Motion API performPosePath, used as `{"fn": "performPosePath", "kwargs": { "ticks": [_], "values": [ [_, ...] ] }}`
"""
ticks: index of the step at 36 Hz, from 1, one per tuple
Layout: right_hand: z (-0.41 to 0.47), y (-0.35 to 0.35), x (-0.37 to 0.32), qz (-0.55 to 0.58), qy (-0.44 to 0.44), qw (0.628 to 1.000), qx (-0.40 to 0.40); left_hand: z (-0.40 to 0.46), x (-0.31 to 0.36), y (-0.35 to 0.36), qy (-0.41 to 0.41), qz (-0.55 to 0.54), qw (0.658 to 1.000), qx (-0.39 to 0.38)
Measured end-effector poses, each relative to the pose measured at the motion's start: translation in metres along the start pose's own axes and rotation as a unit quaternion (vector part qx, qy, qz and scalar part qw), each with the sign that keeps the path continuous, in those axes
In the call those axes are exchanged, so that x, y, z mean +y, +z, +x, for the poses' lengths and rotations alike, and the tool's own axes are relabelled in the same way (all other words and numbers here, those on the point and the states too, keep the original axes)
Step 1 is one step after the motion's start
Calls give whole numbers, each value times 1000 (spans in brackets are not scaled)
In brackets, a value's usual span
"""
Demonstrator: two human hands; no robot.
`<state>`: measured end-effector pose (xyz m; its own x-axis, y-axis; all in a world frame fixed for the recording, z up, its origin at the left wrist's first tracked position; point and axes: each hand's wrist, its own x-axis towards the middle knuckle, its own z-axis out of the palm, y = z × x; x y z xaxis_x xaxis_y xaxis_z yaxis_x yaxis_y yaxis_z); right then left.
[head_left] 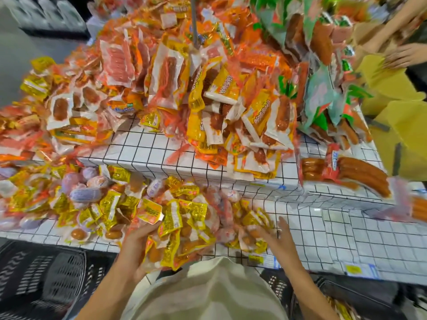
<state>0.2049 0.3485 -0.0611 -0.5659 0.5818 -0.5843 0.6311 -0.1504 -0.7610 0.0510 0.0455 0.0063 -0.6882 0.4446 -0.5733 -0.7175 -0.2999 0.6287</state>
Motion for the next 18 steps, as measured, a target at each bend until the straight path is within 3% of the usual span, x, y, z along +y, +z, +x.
{"fn": "performPosePath", "kwargs": {
  "ticks": [7,11,18],
  "values": [
    [8,27,13,91,22,995,36,2,-11,12,30,68,996,48],
    [8,29,8,127,64,990,10,1,-14,25,54,88,992,69],
    [6,45,4,185,54,979,69,-7,-13,36,-1,-6,998,65]
  ]
}}
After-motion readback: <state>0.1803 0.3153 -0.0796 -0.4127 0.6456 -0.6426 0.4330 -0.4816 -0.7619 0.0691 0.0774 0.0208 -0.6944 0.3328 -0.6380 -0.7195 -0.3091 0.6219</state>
